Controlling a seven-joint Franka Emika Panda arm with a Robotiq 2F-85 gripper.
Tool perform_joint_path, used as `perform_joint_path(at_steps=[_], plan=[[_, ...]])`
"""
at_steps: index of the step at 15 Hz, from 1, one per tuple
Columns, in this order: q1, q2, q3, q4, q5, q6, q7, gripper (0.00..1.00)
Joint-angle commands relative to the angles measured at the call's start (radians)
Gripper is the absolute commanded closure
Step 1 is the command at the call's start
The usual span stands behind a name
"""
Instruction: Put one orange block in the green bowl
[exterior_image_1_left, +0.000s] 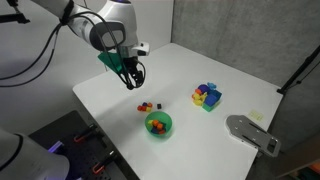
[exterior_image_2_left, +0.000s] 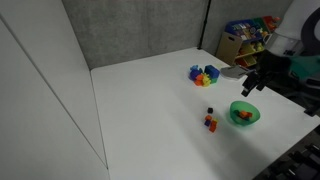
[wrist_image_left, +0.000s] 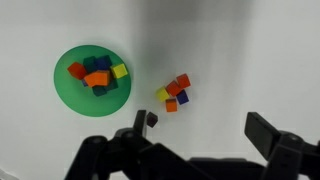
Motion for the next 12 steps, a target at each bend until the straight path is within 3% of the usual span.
perform_joint_path(at_steps=[1, 12], plan=[[0.016, 0.146, 0.011, 0.05, 0.048, 0.078, -0.007, 0.0], [0.008, 0.536, 0.023, 0.245, 0.024, 0.268, -0.001, 0.0]])
